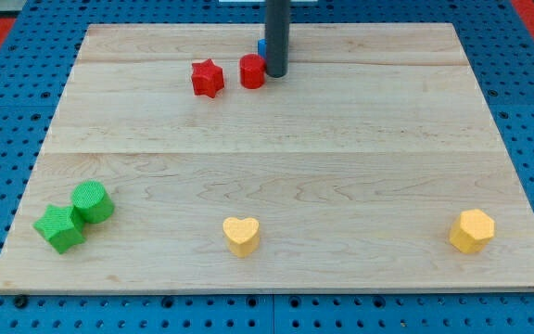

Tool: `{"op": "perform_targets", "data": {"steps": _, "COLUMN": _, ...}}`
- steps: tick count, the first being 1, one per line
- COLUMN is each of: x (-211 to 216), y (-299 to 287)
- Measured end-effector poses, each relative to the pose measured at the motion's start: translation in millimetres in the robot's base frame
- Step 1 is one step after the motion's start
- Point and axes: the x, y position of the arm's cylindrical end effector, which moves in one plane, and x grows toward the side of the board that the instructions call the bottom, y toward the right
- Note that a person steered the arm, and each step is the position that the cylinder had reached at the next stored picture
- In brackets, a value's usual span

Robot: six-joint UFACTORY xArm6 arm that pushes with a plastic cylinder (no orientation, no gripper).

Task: Push the arm towards the yellow hexagon

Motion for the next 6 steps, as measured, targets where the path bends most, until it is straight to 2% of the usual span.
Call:
{"op": "perform_targets", "data": {"steps": 2, "x": 15, "y": -24}}
{"op": "perform_targets", "data": {"steps": 3, "x": 54, "y": 24}}
{"op": "perform_targets", "data": {"steps": 6, "x": 123, "y": 217}}
